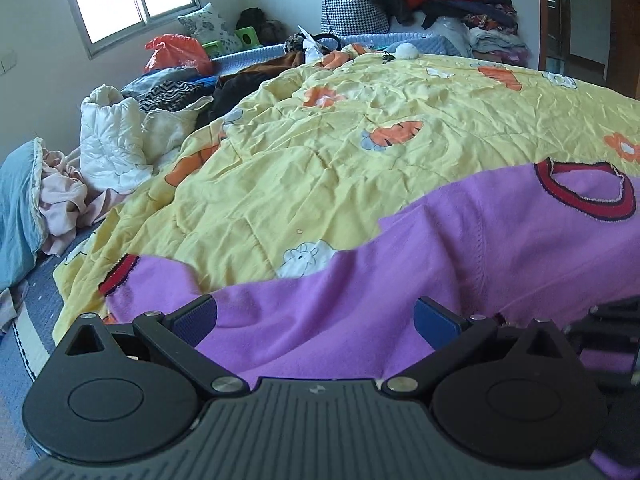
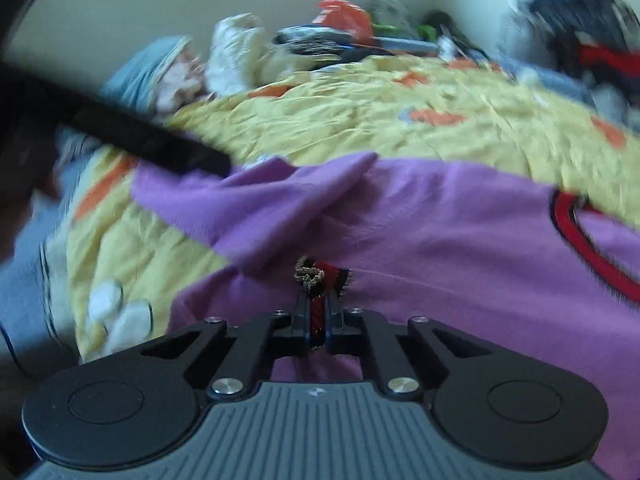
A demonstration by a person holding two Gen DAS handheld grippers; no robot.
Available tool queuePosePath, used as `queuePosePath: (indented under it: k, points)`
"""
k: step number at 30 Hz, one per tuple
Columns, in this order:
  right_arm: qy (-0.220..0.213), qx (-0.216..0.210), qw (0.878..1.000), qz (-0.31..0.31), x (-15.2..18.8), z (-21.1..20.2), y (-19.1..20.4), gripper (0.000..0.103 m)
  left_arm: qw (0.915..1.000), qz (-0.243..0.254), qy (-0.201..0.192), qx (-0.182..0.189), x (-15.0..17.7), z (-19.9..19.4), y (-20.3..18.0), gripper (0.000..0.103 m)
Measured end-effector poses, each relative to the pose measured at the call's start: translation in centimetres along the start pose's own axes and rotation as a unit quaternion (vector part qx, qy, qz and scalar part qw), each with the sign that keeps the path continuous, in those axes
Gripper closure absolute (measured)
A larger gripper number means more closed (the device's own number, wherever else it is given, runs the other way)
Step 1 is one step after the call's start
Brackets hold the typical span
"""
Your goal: Fold small clothes
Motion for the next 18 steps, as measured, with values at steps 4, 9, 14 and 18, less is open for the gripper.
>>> queuePosePath:
  k: [4,9,14,18]
  points:
    - [-0.033,-0.019,0.994,0.100,-1.5,-1.6,-3.0,0.098,1.0000,-0.005,-0.007,0.003,-0.1,-0.5,0.8,0.000]
    - [-0.107,-0.014,0.979,0.172,-5.0,-4.2,-5.4,0.098,0.9993,-0.027,-0.018,0.018,-0.7,-1.6,1.8,0.000]
    - [-0.080,0.066,0.992,0.077,-5.5,-1.4,-1.1,0.098,0.9992,-0.025,-0.024,0.019,-0.4,-2.1,2.1,0.000]
    - [0.000,0.074,0.996,0.049,-2.2,3.8,0.8,0.094,0.9995,-0.020,-0.009,0.022,0.6,-1.6,2.0,0.000]
Point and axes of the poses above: each gripper's, at about its wrist camera, not at the fingertips, and z roughly the way its jaws point, y to its left, x to its underside, the point moved 3 cm from there along z, roughly the way its jaws point, and after that the axes turned 4 degrees about -z, right-handed, at the moved point
